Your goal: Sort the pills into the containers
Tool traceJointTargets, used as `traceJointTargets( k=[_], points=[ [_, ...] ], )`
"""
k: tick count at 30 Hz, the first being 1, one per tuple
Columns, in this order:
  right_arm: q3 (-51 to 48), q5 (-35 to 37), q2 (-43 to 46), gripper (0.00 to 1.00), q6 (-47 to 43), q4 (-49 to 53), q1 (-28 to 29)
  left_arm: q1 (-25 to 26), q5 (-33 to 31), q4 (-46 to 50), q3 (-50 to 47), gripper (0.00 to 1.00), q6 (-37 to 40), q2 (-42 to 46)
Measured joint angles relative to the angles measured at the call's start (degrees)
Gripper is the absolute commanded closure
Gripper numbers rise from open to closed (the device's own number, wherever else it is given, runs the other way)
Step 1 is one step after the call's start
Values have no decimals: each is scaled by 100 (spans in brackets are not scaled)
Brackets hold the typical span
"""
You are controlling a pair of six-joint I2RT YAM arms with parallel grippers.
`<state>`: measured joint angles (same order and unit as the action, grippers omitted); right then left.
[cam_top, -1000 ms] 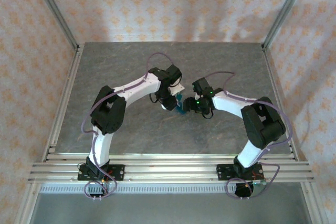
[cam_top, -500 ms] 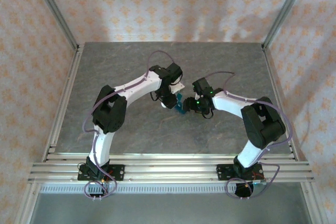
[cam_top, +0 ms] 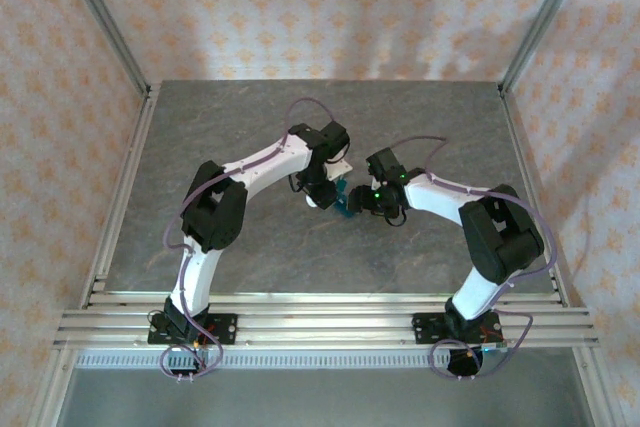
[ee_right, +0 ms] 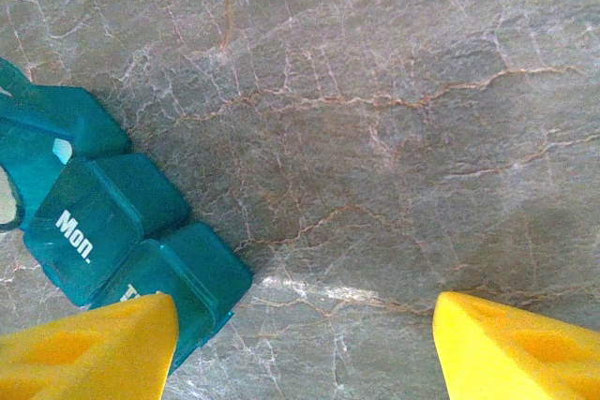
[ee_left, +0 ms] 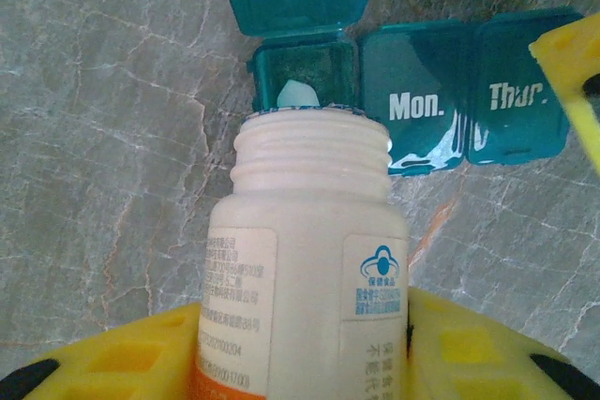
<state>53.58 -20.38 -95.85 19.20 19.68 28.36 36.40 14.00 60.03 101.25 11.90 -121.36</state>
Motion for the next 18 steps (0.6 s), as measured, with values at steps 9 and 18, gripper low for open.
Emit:
traceJointTargets(
  k=[9,18],
  points=[
    [0,-2,-4,28,0,0,0,74,-122,116,212,100,7,-133],
    [0,-2,-4,28,0,-2,0,122,-269,249,415,100,22,-267]
  ],
)
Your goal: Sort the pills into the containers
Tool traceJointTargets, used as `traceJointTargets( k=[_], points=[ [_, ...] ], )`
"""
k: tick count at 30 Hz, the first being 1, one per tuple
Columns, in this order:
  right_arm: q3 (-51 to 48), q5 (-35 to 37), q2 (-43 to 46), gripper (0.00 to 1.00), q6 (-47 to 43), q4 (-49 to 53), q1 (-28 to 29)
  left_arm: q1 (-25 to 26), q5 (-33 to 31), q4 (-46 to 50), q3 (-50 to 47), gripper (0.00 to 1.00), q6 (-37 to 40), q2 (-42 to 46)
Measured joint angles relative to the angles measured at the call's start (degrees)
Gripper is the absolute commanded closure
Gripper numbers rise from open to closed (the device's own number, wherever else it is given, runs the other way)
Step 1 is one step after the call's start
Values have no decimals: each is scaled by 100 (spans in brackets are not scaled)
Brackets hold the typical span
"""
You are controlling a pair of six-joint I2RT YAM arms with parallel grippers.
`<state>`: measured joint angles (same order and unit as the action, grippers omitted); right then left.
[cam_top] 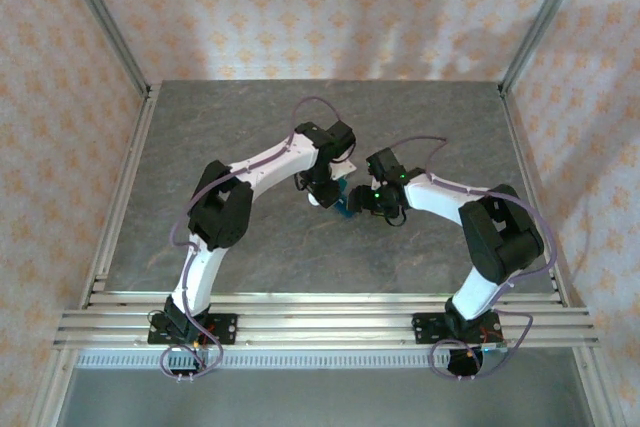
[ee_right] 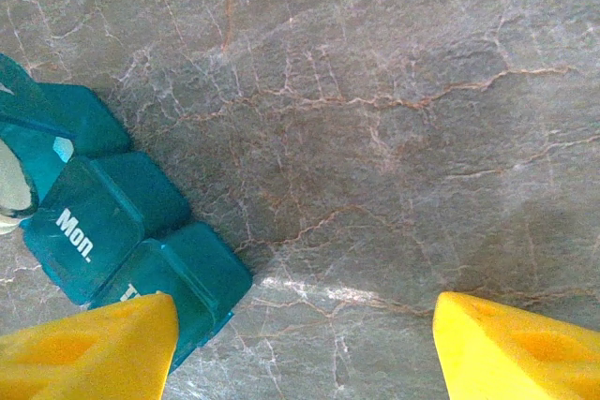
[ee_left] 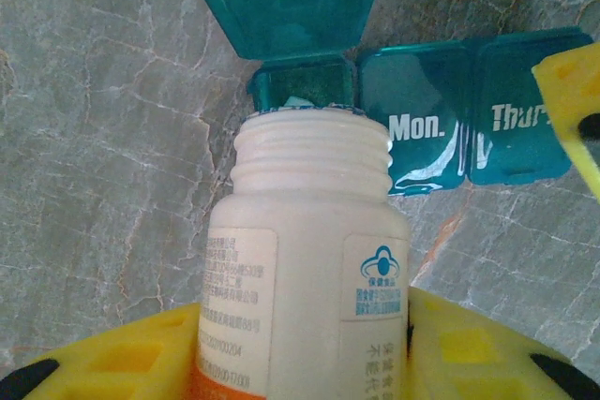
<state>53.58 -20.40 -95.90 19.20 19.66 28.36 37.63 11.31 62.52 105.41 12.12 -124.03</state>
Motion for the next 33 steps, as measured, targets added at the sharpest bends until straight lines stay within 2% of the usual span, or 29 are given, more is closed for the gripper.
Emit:
traceJointTargets(
  k=[17,33],
  points=[
    [0,-7,-13,28,0,-13,0,177,-479,323,356,100,44,-203],
    [22,-20,-26,28,0,-11,0,214,-586,610,697,100,151,-317]
  ],
)
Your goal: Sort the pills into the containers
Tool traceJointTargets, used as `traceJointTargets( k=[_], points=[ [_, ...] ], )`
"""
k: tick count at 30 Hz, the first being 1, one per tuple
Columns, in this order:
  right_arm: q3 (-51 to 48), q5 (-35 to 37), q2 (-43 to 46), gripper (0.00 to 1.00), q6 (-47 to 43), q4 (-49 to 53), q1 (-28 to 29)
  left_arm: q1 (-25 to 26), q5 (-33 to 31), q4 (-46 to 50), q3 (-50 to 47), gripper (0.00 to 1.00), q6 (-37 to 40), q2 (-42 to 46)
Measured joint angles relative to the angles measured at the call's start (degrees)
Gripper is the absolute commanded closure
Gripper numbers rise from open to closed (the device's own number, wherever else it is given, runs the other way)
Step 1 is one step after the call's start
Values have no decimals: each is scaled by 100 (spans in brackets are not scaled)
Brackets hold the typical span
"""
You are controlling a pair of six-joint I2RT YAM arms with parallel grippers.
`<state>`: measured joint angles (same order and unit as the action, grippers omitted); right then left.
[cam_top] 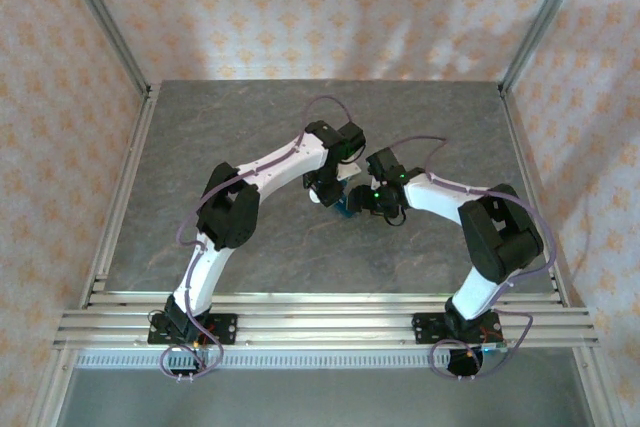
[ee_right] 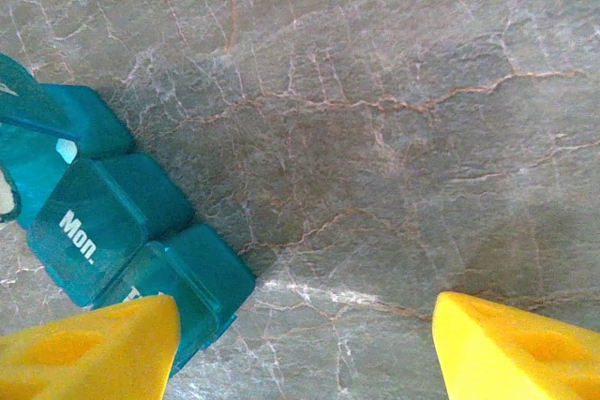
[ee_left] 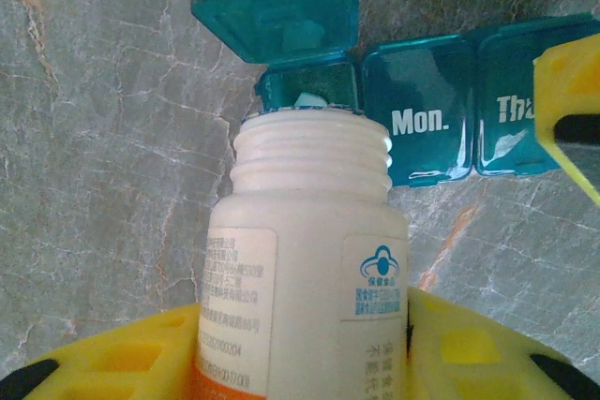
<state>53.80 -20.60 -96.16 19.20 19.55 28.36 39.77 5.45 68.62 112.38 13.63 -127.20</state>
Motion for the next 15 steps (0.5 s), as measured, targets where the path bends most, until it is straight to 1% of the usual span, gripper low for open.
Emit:
traceJointTargets(
  k=[15],
  points=[
    [2,0,-2,28,-2,2,0,37,-92,111,109,100,2,-155]
  ],
)
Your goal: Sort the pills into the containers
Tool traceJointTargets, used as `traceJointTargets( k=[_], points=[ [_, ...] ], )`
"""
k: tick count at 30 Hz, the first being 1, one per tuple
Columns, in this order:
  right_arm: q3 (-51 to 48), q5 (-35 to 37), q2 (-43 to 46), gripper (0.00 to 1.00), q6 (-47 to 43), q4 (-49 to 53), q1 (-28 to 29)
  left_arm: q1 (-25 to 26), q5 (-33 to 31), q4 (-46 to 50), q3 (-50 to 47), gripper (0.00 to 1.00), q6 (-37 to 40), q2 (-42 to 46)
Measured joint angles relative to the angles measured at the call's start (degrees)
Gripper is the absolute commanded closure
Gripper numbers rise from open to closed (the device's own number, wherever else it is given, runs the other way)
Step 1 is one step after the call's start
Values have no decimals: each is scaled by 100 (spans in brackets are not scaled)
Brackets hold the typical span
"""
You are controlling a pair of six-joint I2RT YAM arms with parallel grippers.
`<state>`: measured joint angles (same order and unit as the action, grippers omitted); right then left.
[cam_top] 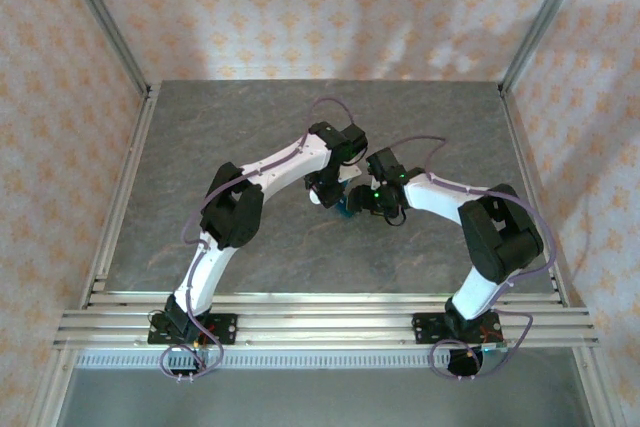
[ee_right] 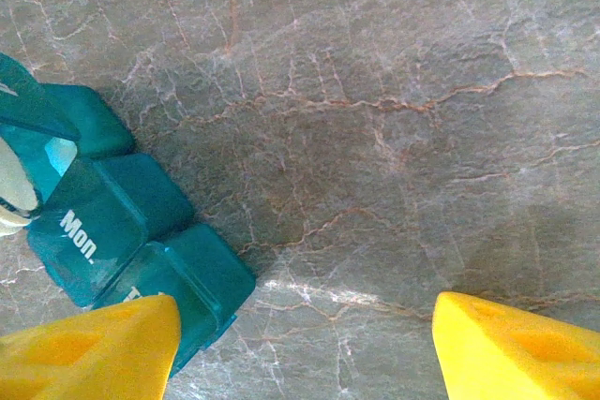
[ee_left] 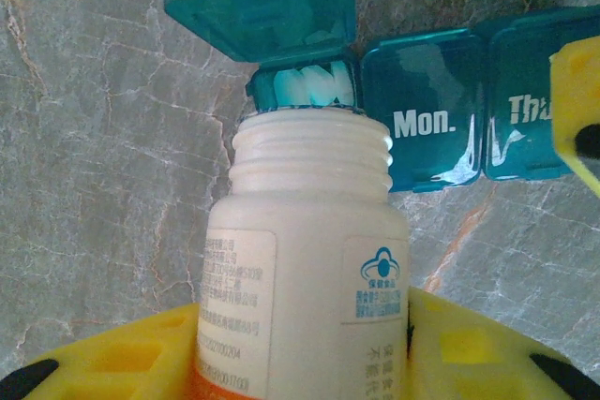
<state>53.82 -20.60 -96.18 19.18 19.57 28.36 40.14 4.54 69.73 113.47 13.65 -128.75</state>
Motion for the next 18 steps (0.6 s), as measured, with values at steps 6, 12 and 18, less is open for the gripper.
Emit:
traceJointTargets(
  k=[6,12,18],
  points=[
    [7,0,-9,28,0,0,0,0,-11,-2,0,100,0,0],
    [7,0,-11,28,0,0,0,0,-35,-101,-129,100,-2,44],
    [7,0,-11,28,0,0,0,0,-44,-470,-546,100,-2,293]
  ],
)
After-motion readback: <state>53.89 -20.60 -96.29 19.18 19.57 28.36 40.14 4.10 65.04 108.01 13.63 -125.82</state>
